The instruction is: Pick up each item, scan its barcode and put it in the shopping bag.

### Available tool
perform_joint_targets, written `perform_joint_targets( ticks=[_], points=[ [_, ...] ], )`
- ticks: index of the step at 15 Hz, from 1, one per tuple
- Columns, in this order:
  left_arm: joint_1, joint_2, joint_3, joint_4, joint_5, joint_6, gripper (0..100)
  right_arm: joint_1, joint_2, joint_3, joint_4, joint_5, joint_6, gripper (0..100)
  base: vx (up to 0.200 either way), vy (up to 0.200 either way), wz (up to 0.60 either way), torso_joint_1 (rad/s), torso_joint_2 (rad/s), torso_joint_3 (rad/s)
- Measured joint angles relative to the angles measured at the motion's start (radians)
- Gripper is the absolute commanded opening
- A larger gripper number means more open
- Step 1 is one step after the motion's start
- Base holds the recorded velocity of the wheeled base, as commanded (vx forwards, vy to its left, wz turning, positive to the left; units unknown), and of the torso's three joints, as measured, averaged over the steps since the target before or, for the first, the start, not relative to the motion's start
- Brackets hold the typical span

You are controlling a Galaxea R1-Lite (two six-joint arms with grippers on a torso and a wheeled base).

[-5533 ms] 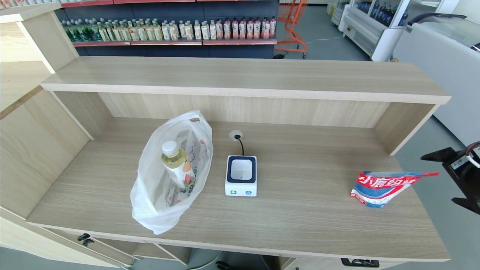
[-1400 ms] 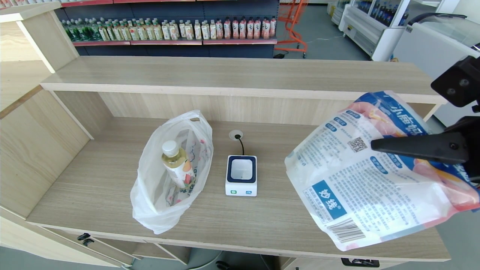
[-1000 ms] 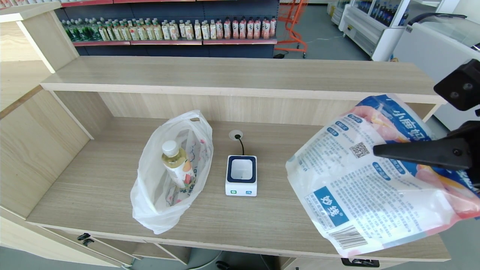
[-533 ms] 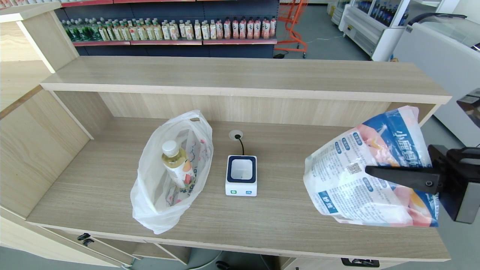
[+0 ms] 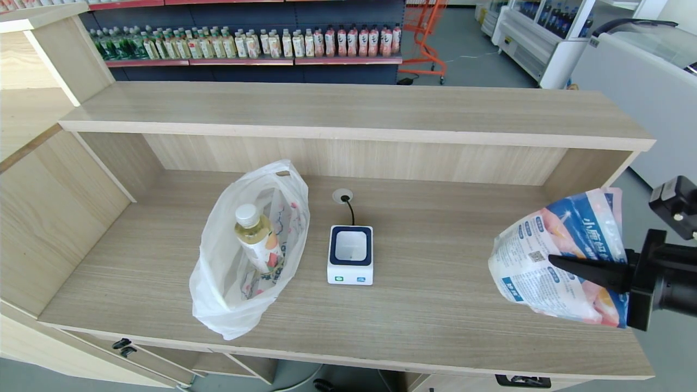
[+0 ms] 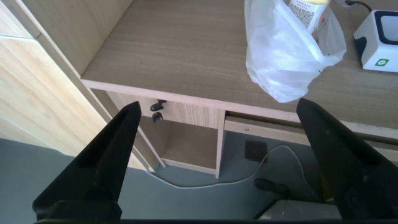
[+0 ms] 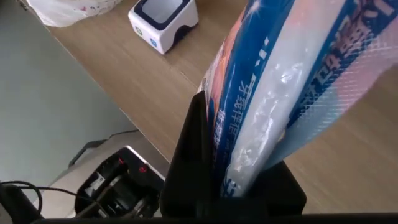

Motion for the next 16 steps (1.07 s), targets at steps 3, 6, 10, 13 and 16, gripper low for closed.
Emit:
perform_joint_targets(
  ticks=[3, 6, 10, 13, 16],
  points=[
    [0.0, 0.0, 0.0, 0.0, 0.0, 0.0, 100, -0.001, -0.004, 0.002, 0.0, -0.003, -0.09, 0, 0.0, 0.0, 0.0, 0.0, 0.0, 0.0],
    [0.0, 0.0, 0.0, 0.0, -0.001, 0.004, 100, -0.001, -0.006, -0.002, -0.002, -0.002, -0.114, 0, 0.0, 0.0, 0.0, 0.0, 0.0, 0.0],
    [0.001, 0.0, 0.0, 0.0, -0.001, 0.007, 100, 0.003, -0.006, -0.026, -0.002, 0.008, -0.111, 0, 0.0, 0.2, 0.0, 0.001, 0.0, 0.004],
    [-0.001, 0.0, 0.0, 0.0, -0.001, 0.006, 100, 0.013, 0.007, -0.049, -0.002, 0.051, -0.11, 0, 0.0, 0.2, 0.0, 0.006, 0.01, 0.002],
    [0.0, 0.0, 0.0, 0.0, -0.001, 0.006, 100, 0.035, 0.043, -0.086, -0.002, 0.052, -0.113, 0, 0.0, 0.2, 0.0, -0.002, 0.0, 0.006]
  ],
)
